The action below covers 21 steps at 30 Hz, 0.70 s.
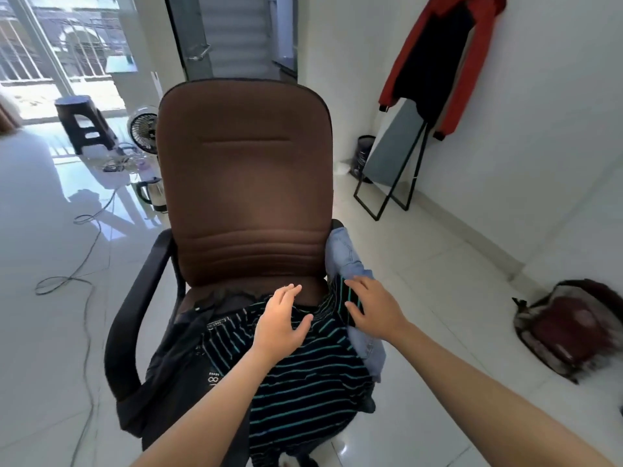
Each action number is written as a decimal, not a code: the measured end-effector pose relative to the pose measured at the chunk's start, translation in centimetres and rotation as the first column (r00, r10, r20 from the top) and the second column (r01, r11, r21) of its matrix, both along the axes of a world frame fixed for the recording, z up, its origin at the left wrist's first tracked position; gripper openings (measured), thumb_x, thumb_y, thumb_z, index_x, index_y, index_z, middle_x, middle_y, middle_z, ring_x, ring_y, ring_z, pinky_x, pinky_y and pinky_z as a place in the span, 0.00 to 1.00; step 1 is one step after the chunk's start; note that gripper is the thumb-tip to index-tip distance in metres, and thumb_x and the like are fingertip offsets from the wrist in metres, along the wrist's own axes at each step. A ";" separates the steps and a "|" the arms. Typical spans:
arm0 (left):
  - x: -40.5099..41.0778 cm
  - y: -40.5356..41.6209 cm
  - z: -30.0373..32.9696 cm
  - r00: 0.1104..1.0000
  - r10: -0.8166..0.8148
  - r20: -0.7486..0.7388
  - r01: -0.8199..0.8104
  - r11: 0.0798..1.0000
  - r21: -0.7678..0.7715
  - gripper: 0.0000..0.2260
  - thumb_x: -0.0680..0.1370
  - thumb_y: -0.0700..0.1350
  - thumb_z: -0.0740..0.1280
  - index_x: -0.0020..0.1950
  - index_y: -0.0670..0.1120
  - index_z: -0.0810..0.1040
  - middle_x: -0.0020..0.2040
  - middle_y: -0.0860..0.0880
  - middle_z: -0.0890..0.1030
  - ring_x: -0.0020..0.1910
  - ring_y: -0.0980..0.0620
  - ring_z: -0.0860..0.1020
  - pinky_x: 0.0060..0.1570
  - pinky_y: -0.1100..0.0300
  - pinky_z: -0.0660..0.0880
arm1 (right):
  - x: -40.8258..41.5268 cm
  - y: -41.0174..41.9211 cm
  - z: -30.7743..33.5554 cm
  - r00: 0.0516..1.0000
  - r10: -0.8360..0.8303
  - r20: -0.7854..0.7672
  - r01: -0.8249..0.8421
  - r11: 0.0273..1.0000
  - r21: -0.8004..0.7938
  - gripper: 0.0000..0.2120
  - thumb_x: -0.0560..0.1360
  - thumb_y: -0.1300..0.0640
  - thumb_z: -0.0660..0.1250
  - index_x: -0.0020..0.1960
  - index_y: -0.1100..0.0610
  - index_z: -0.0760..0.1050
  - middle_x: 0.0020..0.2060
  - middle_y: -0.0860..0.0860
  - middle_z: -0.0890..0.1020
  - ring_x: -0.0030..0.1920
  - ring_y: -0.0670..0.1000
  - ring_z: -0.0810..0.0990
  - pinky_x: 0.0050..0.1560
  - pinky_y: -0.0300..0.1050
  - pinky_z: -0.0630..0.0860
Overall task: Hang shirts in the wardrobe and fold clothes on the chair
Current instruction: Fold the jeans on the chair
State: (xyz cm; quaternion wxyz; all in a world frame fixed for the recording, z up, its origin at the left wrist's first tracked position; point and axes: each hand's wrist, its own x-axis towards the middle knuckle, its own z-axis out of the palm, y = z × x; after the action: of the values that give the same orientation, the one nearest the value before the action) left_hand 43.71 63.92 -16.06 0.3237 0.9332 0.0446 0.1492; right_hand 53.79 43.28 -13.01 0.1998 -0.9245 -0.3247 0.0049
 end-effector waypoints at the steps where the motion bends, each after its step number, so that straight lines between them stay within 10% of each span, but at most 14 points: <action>1: 1.2 0.2 -0.5 1.000 -0.009 -0.020 0.009 1.000 -0.010 0.28 0.76 0.54 0.66 0.72 0.45 0.65 0.69 0.48 0.69 0.70 0.49 0.66 0.64 0.56 0.70 | 0.9 0.1 -0.3 1.000 -0.007 -0.018 0.006 1.000 -0.024 0.27 0.75 0.48 0.59 0.70 0.60 0.69 0.66 0.58 0.74 0.66 0.59 0.71 0.62 0.54 0.72; 21: 19.2 0.7 -9.4 0.939 0.007 -0.343 -0.096 0.965 -0.244 0.28 0.77 0.59 0.62 0.74 0.49 0.61 0.71 0.51 0.65 0.71 0.51 0.63 0.65 0.56 0.67 | 23.6 7.6 -6.7 0.973 0.142 -0.183 -0.186 0.950 -0.250 0.23 0.76 0.53 0.62 0.69 0.59 0.70 0.65 0.61 0.73 0.61 0.63 0.73 0.56 0.57 0.74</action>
State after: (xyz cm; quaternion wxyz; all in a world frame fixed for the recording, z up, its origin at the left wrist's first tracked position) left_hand 62.93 64.63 -25.48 0.4255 0.8935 0.1433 -0.0121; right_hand 77.38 50.84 -19.68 0.0989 -0.9091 -0.3794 0.1405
